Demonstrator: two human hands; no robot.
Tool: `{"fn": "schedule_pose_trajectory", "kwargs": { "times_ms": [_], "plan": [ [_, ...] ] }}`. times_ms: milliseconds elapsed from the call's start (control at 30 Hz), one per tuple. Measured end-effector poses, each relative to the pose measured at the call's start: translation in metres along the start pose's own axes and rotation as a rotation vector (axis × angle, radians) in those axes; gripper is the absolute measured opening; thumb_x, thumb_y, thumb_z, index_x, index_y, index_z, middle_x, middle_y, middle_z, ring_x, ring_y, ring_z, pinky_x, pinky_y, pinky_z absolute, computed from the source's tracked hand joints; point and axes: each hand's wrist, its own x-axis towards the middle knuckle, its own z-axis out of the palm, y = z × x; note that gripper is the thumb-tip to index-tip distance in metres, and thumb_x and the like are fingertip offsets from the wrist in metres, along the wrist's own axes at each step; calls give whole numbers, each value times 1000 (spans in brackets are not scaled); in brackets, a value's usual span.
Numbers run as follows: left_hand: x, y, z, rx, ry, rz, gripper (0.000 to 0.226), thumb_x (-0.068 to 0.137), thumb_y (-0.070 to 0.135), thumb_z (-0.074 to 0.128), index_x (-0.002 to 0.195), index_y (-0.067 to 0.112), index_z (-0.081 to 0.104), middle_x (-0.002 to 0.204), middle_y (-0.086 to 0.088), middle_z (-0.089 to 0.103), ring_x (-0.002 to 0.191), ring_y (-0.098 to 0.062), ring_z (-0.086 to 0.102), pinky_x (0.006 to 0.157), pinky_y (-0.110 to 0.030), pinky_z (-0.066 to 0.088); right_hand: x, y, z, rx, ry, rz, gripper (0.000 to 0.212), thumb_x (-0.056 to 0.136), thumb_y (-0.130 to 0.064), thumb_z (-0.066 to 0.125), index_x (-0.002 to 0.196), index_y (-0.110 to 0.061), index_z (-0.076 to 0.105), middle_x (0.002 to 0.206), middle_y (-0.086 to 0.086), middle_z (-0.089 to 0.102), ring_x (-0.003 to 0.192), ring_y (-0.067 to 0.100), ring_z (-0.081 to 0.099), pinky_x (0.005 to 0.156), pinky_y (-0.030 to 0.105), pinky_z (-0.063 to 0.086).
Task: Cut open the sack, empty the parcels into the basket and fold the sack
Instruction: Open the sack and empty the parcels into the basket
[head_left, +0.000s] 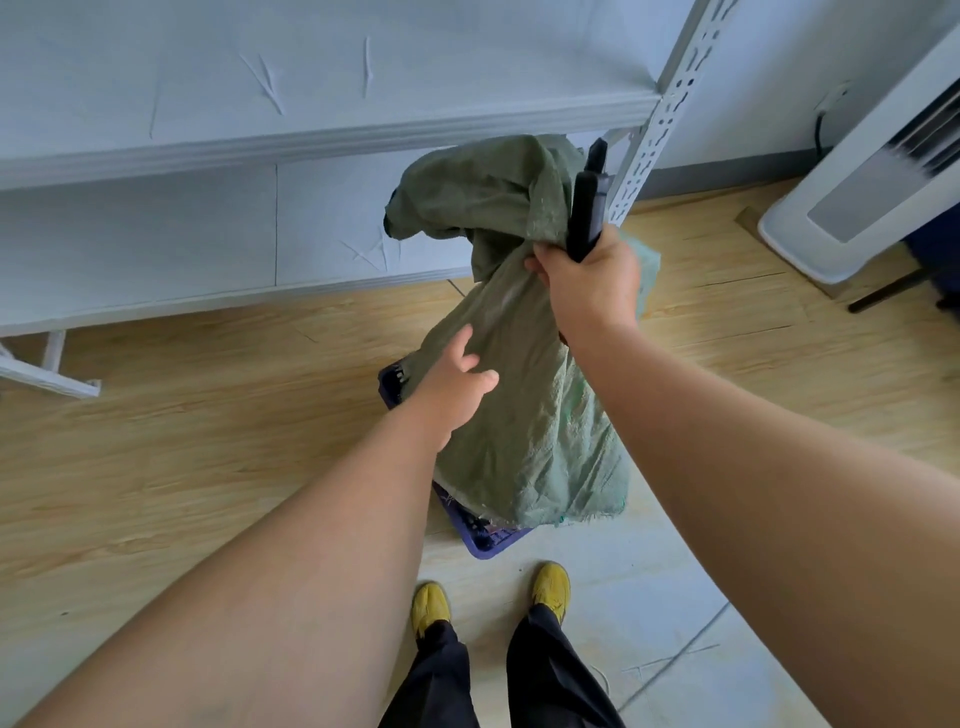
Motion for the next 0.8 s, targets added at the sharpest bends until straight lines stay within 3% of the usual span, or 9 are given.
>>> {"fn": "schedule_pose_trajectory", "kwargs": {
  "times_ms": [133, 233, 300, 333, 400, 433, 567, 700, 800],
  "plan": [
    [-8, 14, 8, 160, 109, 120, 99, 84, 34, 71, 152, 37, 0, 157, -3, 22, 138, -23, 34, 106, -37, 35, -4, -9, -5, 42, -98, 45, 14, 81, -14, 71, 81, -22, 59, 76, 1, 73, 79, 23, 74, 79, 50, 58],
    [-1, 24, 17, 284, 201, 200, 110, 70, 44, 80, 152, 34, 7, 154, -8, 20, 140, -24, 29, 111, -41, 32, -9, -15, -5, 56, -205, 84, 10, 83, -9, 71, 85, -11, 61, 76, 11, 72, 71, 23, 74, 72, 39, 61],
    [6, 30, 25, 104, 223, 198, 87, 74, 47, 75, 145, 26, 30, 136, -5, 47, 125, -24, 47, 99, -35, 43, -14, -15, -7, 45, -265, 100, 10, 85, -8, 70, 87, -5, 61, 69, 14, 69, 57, 19, 68, 58, 28, 58],
    [8, 32, 28, -8, 253, 179, 62, 83, 43, 67, 136, 21, 44, 113, -2, 59, 106, -22, 56, 82, -28, 47, -14, -13, -9, 33, -285, 116, 11, 85, -9, 70, 85, -6, 59, 66, 13, 68, 48, 15, 62, 52, 24, 53],
    [12, 34, 31, -105, 321, 152, 33, 93, 36, 56, 119, 16, 59, 75, 4, 55, 72, -19, 52, 57, -25, 40, -11, -5, -15, -17, -279, 110, 15, 85, -15, 71, 87, -12, 57, 67, 8, 70, 44, 12, 58, 52, 24, 49],
    [14, 34, 32, -112, 334, 137, 31, 95, 35, 54, 118, 16, 60, 74, 2, 56, 70, -21, 52, 58, -26, 42, -9, -1, -19, -64, -249, 75, 19, 83, -18, 74, 92, -17, 57, 74, 4, 72, 48, 12, 62, 55, 26, 51],
    [19, 34, 29, -278, 398, -14, 49, 89, 46, 57, 128, 15, 55, 115, -9, 63, 105, -31, 59, 96, -43, 49, -4, 16, -42, -201, -115, 62, 39, 78, -25, 80, 104, -30, 52, 89, -7, 66, 59, 7, 69, 63, 25, 59],
    [35, 35, 32, -448, 243, -84, 66, 68, 60, 65, 118, 18, 62, 111, -9, 70, 97, -32, 67, 90, -50, 52, -7, 35, -53, -127, -290, 212, 47, 75, -25, 83, 109, -19, 51, 82, 1, 67, 60, 9, 68, 60, 22, 58],
    [22, 63, 40, -519, 134, -46, 45, 82, 48, 64, 111, 14, 67, 102, -12, 74, 91, -36, 70, 82, -56, 55, -9, 42, -42, -118, -377, 183, 50, 70, -20, 86, 108, -18, 53, 75, 2, 68, 55, 12, 66, 55, 23, 56]
  ]
}}
